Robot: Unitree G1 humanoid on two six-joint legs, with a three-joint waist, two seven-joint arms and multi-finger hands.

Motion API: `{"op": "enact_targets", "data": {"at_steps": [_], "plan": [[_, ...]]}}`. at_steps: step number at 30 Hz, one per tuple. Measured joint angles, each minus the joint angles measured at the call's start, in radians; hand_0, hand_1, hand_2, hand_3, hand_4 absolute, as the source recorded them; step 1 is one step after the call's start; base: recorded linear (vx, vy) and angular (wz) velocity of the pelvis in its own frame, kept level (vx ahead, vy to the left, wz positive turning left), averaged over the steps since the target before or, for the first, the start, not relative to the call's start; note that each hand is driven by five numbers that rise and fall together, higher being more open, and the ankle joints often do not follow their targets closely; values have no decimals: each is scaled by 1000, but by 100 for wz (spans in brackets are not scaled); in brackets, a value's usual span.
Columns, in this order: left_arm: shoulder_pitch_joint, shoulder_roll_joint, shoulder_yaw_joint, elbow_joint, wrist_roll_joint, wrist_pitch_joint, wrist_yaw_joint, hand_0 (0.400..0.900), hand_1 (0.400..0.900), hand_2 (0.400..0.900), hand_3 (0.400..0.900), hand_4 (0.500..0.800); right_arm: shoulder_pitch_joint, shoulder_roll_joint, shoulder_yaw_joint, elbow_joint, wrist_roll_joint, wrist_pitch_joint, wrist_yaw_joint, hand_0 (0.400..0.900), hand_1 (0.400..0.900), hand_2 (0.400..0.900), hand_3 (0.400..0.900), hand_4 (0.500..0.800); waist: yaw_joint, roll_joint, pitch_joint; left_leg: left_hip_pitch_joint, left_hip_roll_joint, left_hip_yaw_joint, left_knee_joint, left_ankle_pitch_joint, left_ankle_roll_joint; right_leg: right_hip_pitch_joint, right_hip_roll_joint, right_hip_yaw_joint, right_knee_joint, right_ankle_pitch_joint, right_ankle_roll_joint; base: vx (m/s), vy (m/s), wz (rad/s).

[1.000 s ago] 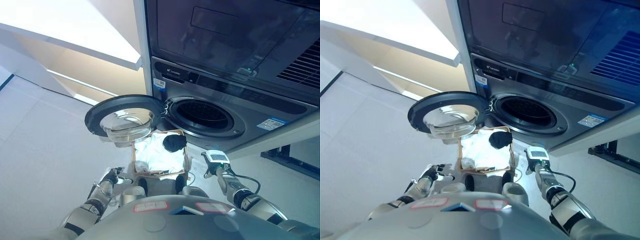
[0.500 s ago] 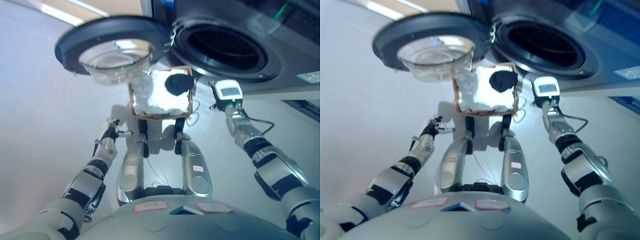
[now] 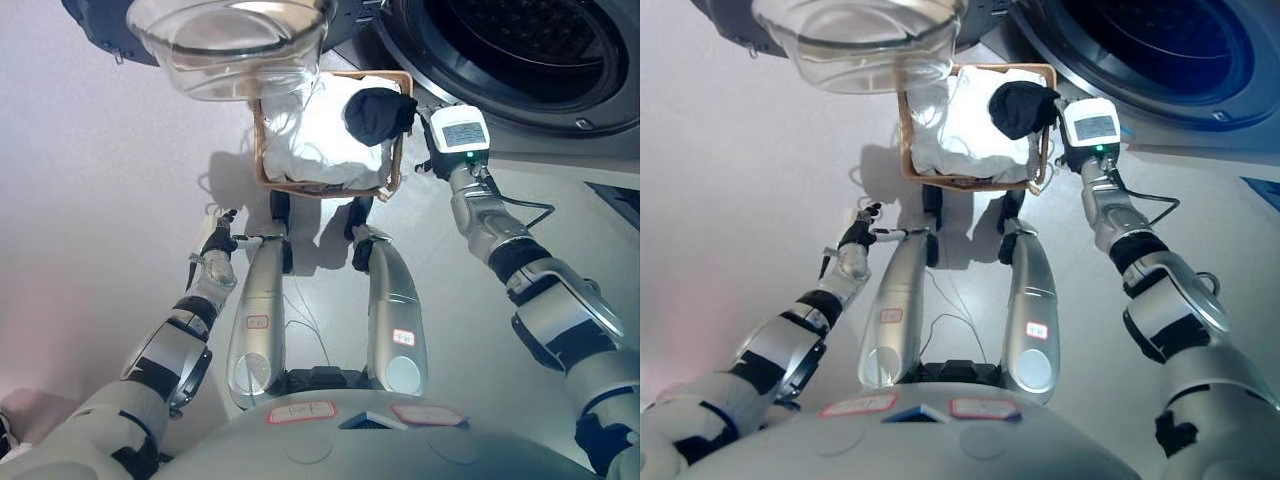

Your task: Put the clothes in the basket into the washing machine.

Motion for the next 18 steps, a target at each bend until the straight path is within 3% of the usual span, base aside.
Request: {"op": "enact_targets", "data": {"at_steps": [18], "plan": [[-54, 42, 0, -73, -21, -1, 22, 900, 900, 900, 900, 800, -141, 11, 15, 92, 96, 1, -57, 900, 900, 900, 900, 800, 25, -15, -7, -267, -46, -53, 289, -86, 5, -227, -61, -8, 286, -116, -1, 9, 12, 13]]}}
